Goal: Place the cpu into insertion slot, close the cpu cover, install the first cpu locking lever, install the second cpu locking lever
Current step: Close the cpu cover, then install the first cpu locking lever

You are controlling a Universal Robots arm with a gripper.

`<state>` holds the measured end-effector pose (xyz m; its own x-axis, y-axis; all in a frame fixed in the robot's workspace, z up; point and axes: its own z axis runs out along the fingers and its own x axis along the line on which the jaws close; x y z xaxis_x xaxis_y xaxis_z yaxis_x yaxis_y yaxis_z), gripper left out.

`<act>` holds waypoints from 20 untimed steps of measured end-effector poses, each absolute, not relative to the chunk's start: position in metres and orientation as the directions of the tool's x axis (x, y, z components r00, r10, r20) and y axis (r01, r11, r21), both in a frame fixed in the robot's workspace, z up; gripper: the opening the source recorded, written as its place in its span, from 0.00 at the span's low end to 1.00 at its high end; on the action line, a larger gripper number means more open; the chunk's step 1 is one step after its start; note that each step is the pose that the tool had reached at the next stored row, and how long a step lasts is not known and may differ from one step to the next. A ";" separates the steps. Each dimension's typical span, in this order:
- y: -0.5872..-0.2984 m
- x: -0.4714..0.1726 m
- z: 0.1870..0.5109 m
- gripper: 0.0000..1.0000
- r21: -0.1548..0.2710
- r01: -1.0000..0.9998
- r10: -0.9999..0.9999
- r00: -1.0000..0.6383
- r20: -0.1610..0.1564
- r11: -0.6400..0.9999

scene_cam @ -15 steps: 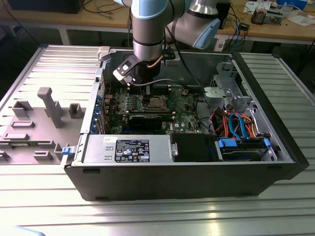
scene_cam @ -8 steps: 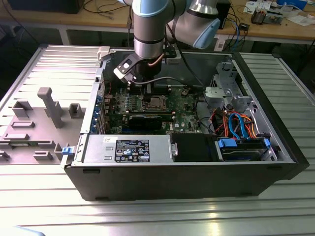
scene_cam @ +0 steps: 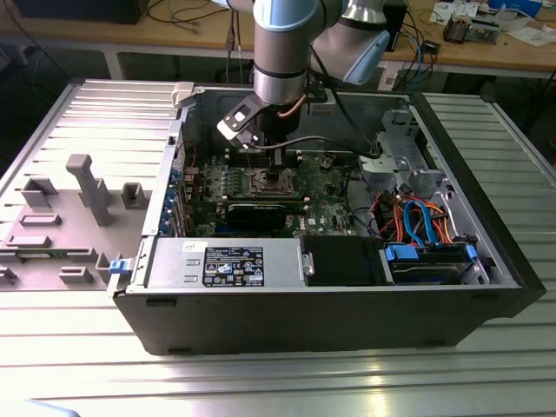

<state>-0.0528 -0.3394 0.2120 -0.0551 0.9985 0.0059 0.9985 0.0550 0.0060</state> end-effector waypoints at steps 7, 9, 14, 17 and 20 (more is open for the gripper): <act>-0.339 -0.052 0.212 0.11 0.006 0.998 0.998 -0.055 0.006 0.055; -0.339 -0.052 0.212 0.11 0.006 0.998 0.998 -0.055 0.006 0.055; -0.339 -0.052 0.214 0.11 0.006 0.998 0.998 -0.055 0.006 0.055; -0.339 -0.052 0.218 0.11 0.006 0.998 0.998 -0.055 0.006 0.055; -0.339 -0.052 0.221 0.11 0.006 0.998 0.998 -0.055 0.006 0.055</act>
<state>-0.0518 -0.3393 0.2206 -0.0551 0.9985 0.0060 0.9985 0.0551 0.0060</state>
